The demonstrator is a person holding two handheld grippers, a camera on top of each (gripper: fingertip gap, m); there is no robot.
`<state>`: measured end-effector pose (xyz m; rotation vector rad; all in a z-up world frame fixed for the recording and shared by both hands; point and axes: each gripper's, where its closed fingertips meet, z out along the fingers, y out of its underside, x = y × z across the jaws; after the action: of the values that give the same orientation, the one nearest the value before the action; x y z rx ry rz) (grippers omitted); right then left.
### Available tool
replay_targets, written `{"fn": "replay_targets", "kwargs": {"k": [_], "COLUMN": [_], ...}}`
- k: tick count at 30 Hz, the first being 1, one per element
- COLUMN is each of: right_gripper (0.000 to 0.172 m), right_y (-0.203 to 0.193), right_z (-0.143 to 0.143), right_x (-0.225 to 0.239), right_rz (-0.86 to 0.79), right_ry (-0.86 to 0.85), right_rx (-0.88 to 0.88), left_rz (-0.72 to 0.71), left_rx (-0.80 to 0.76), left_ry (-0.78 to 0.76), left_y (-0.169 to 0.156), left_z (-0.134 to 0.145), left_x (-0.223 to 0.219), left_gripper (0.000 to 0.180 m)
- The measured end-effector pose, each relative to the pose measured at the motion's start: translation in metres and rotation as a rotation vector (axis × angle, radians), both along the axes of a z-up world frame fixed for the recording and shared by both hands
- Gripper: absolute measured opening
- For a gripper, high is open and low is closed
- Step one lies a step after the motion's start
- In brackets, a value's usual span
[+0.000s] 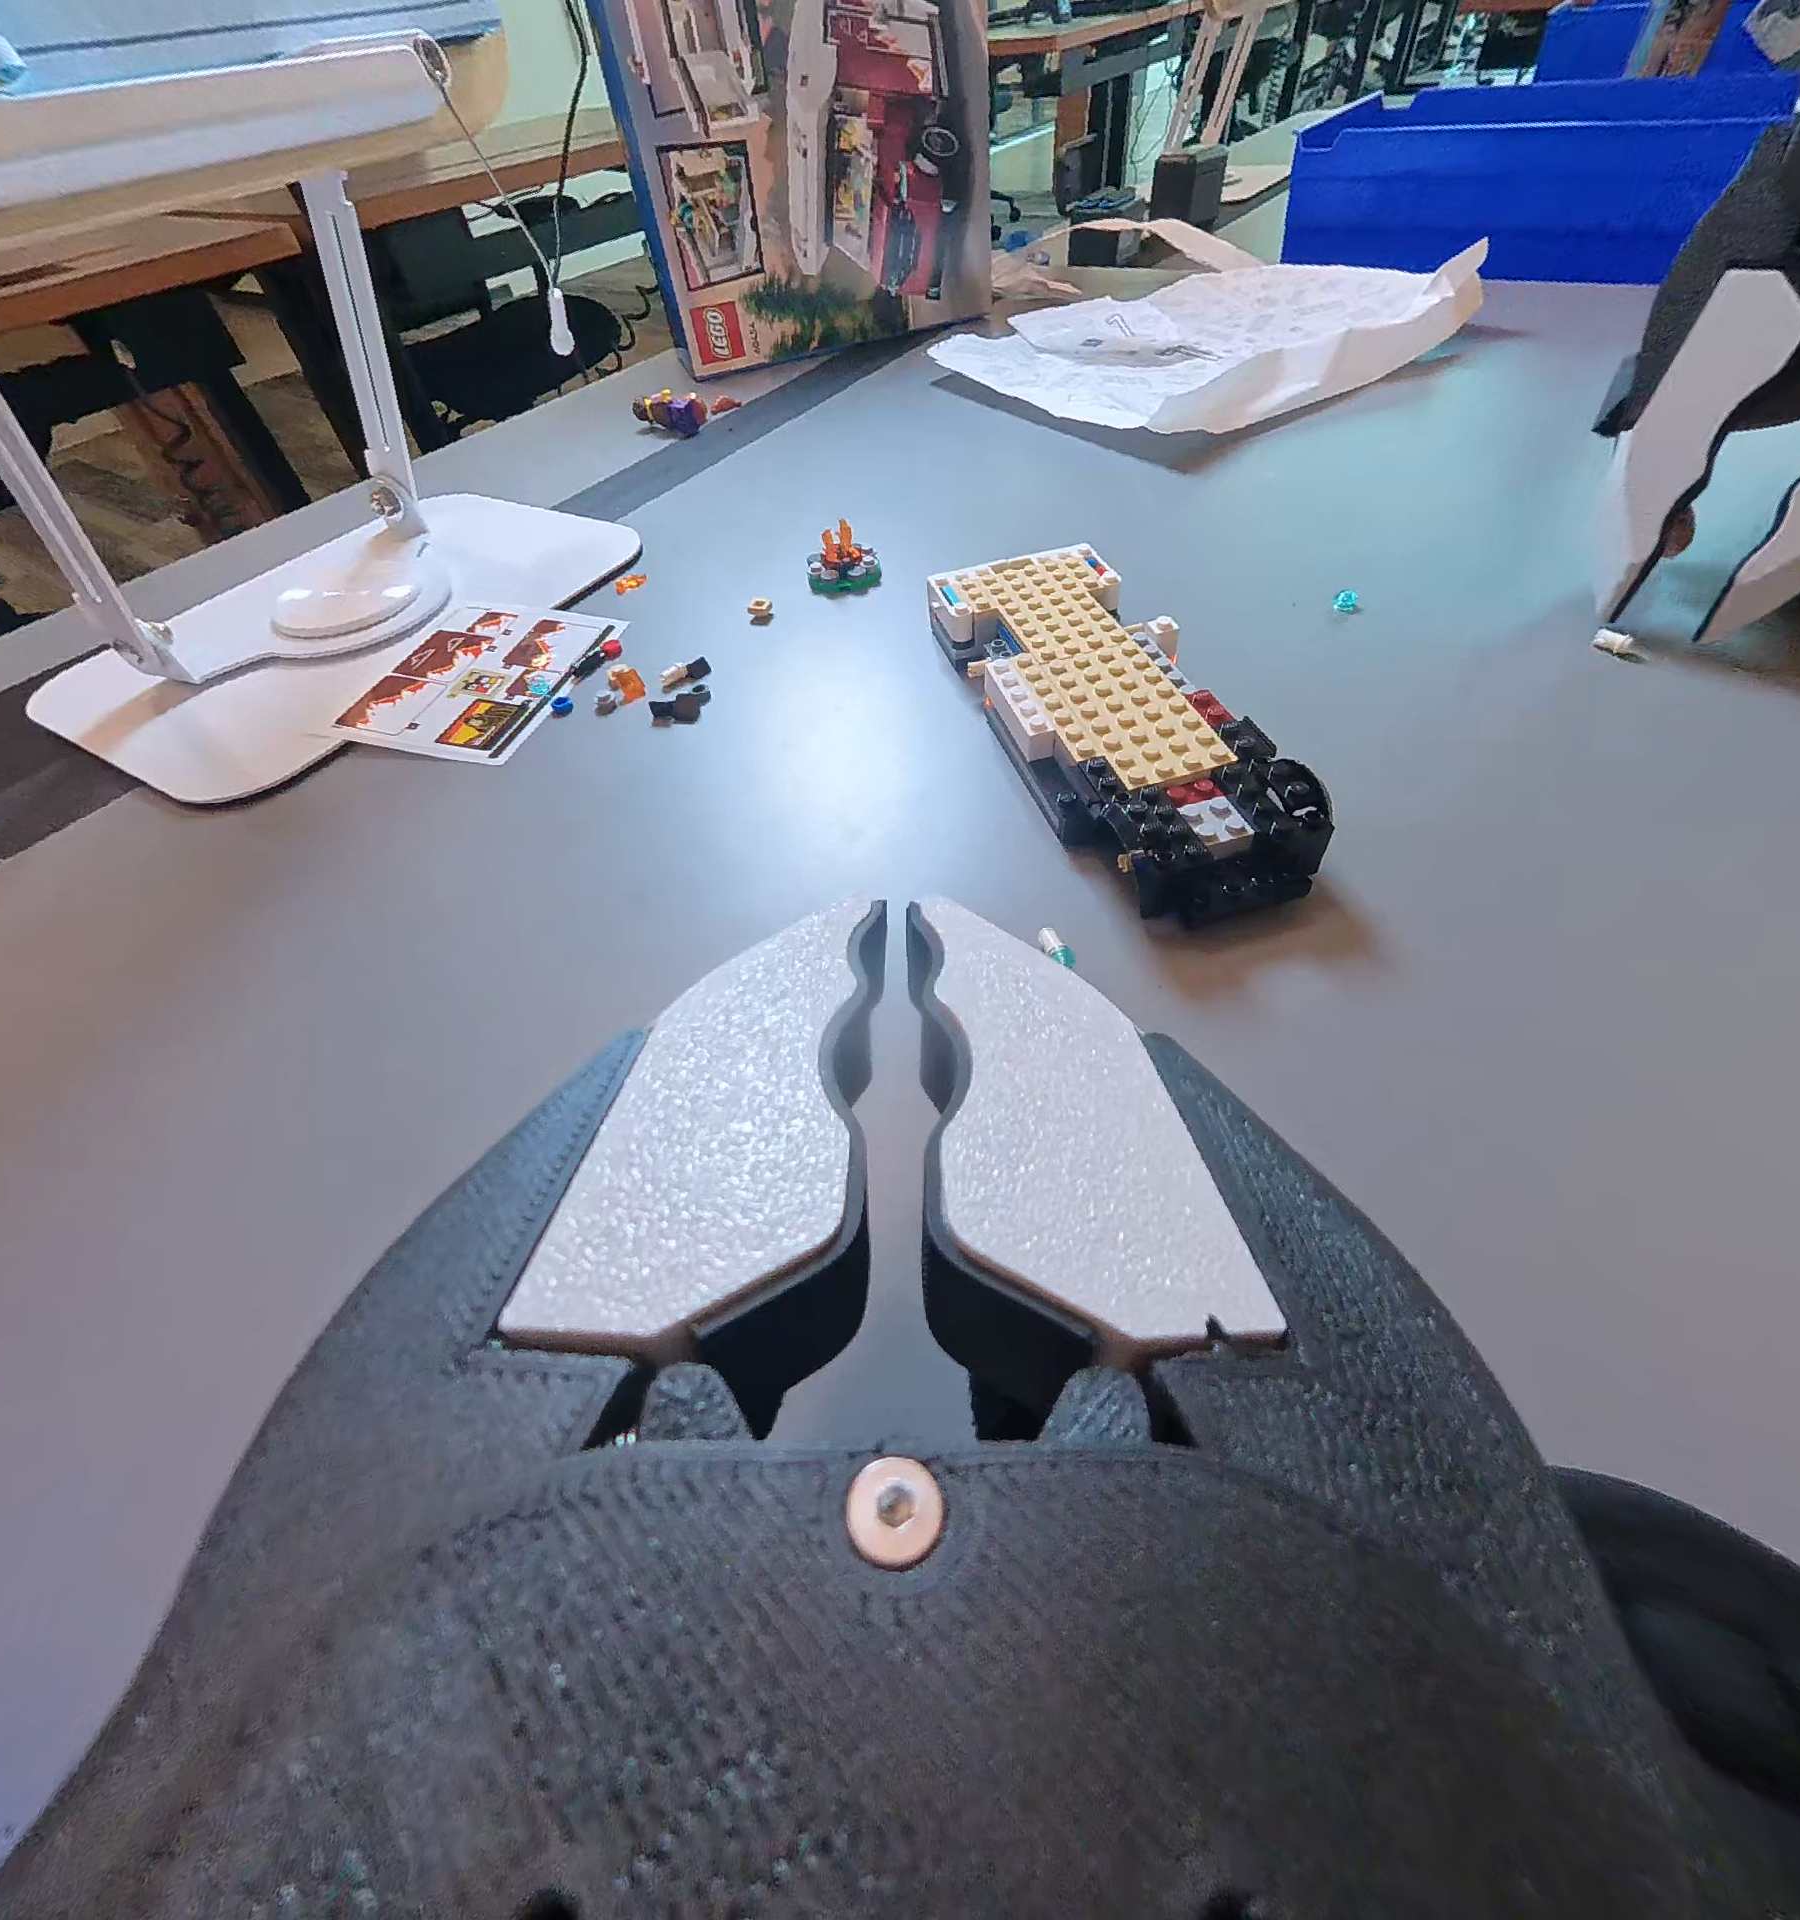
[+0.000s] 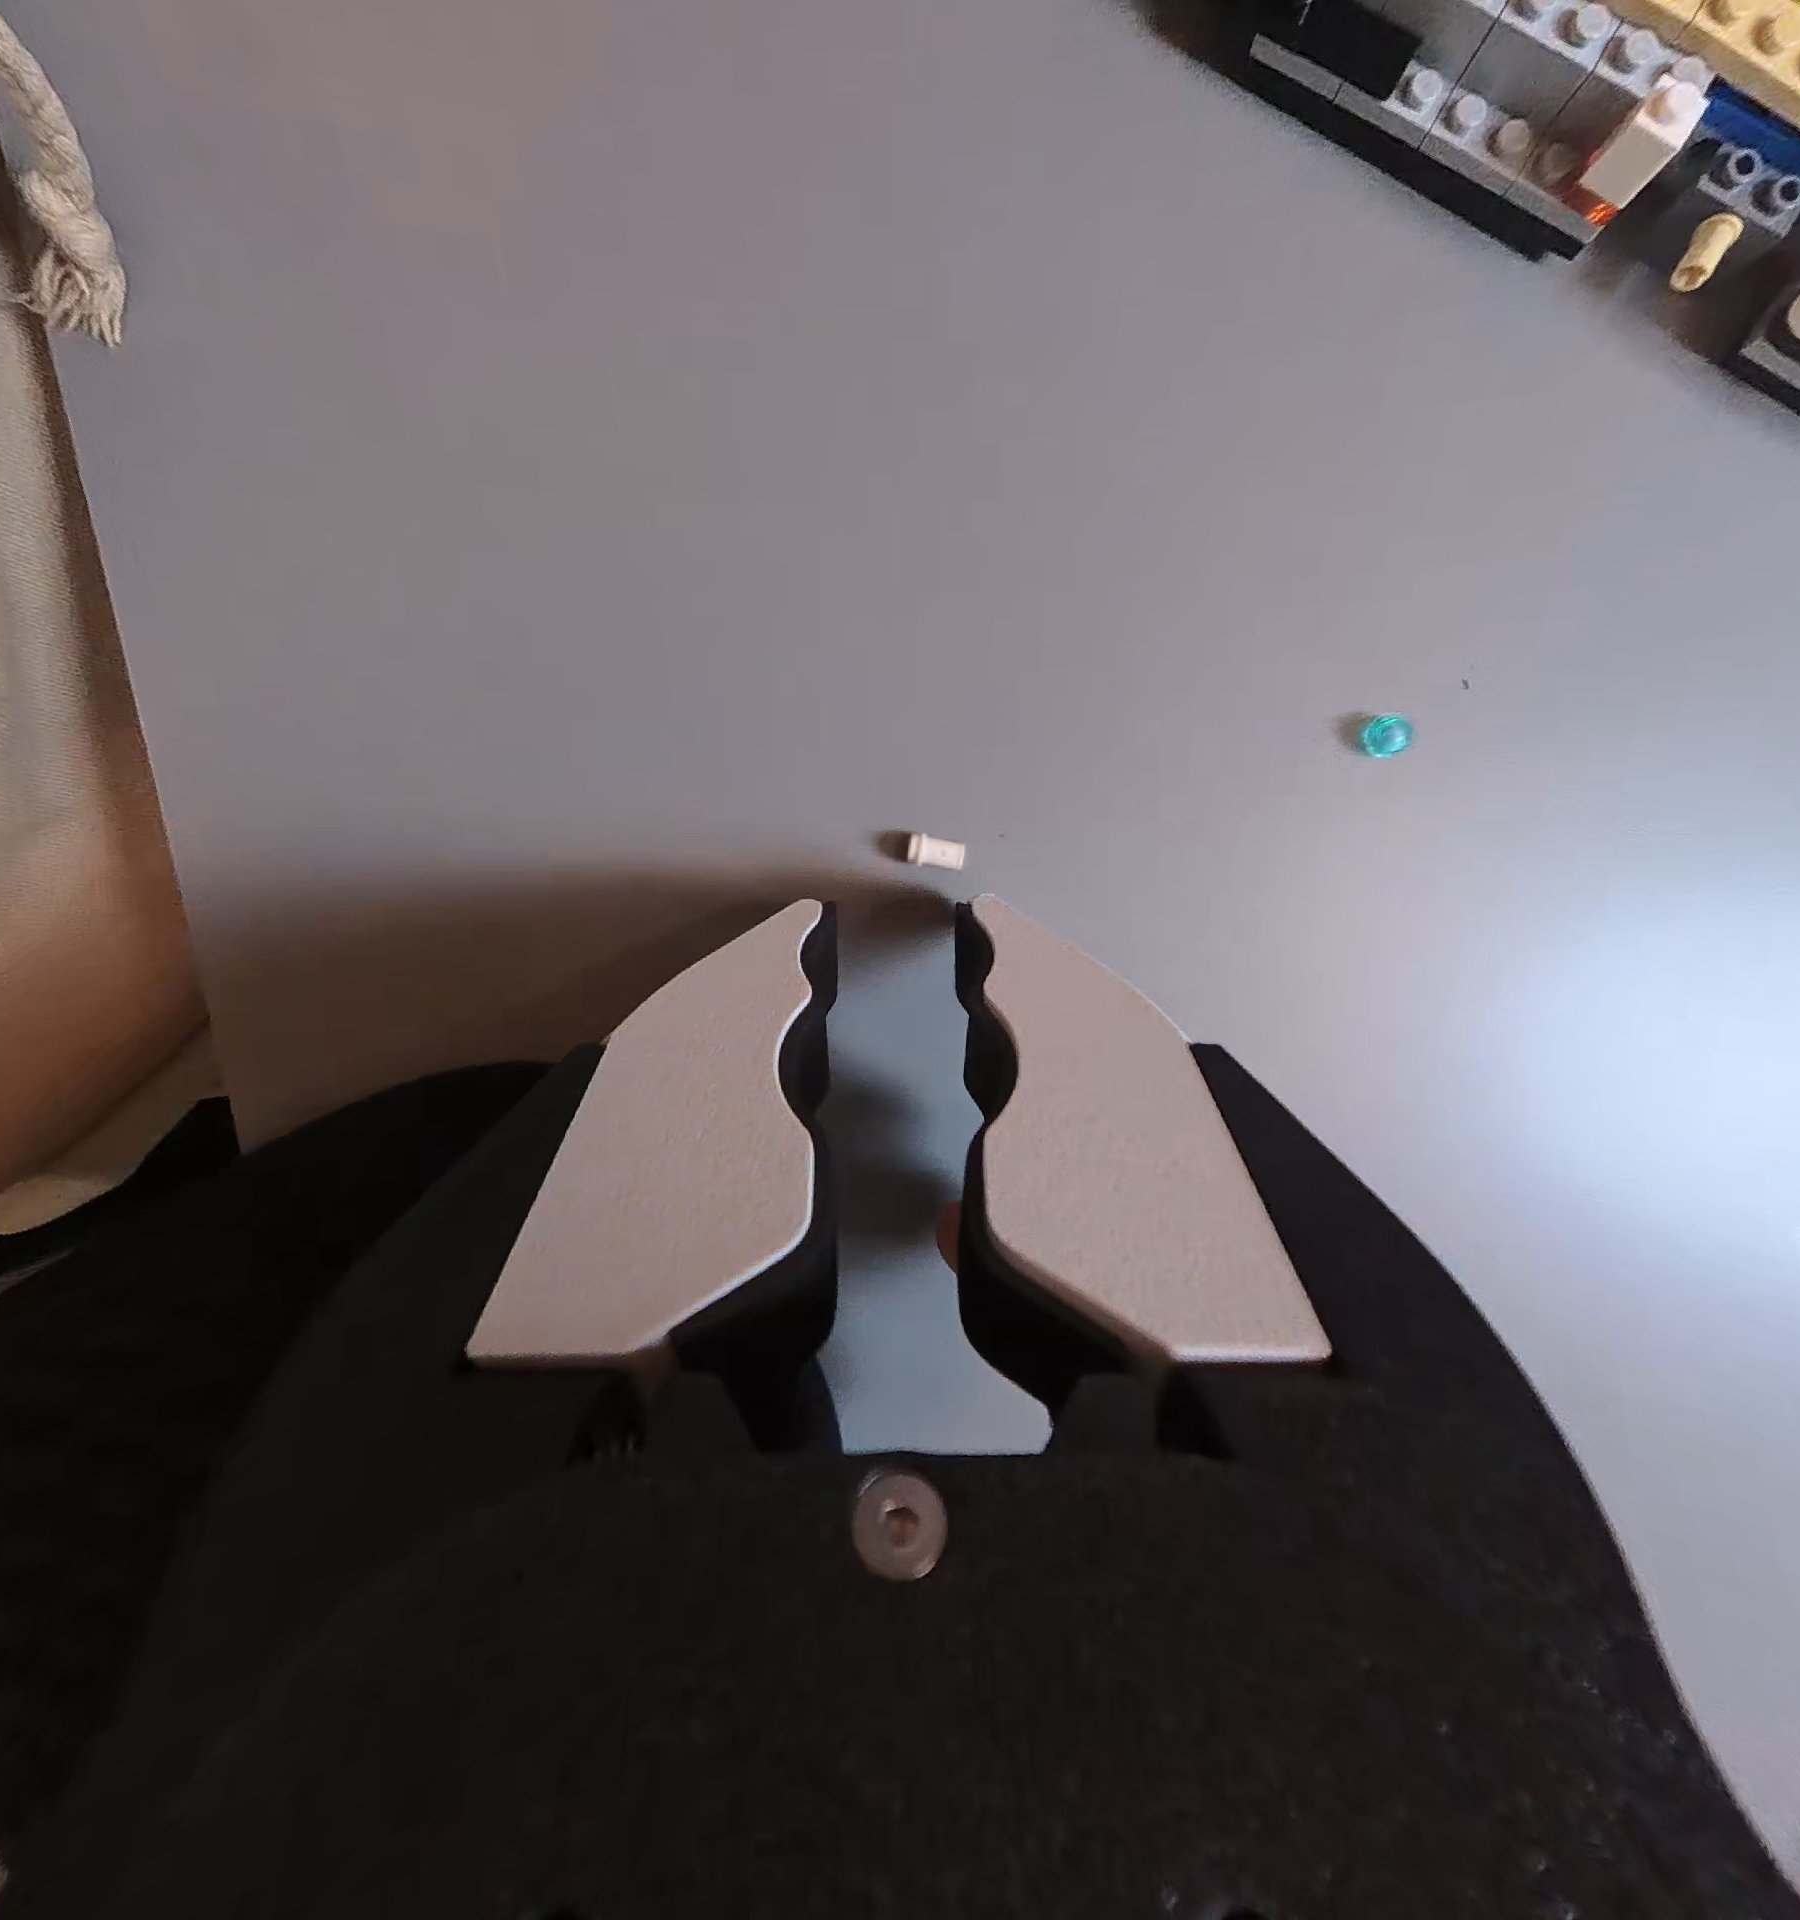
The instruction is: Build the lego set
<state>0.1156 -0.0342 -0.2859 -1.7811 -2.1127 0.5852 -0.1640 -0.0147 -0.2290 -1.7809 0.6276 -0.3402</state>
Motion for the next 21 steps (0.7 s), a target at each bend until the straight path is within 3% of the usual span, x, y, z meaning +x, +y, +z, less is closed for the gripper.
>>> {"fn": "replay_targets", "kwargs": {"k": [11,21], "right_gripper": [0.021,0.021], "right_y": [0.005,-0.002], "right_z": [-0.001,-0.001], "right_x": [-0.011,-0.003], "right_rz": [0.104,0.058], "right_ry": [0.002,-0.051], "right_rx": [-0.021,-0.029], "left_rz": [0.015,0.013], "left_rx": [0.009,0.004], "left_ry": [0.024,0.018], "left_y": [-0.001,-0.001], "left_z": [-0.001,-0.001], "left_x": [-0.003,-0.003], "left_gripper": [0.002,0.000]}}
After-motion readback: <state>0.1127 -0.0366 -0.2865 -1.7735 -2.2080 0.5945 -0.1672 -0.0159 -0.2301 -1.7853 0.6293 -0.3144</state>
